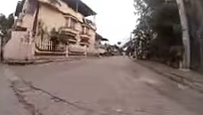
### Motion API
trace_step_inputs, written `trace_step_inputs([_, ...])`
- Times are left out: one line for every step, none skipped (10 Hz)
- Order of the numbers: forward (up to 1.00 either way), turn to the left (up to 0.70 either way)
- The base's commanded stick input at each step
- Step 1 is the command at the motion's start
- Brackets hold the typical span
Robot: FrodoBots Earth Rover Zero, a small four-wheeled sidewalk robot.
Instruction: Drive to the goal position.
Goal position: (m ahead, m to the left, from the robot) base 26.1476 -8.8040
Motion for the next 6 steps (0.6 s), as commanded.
trace_step_inputs([1.0,-0.27])
trace_step_inputs([1.0,-0.27])
trace_step_inputs([1.0,-0.27])
trace_step_inputs([1.0,-0.27])
trace_step_inputs([1.0,-0.27])
trace_step_inputs([1.0,-0.27])
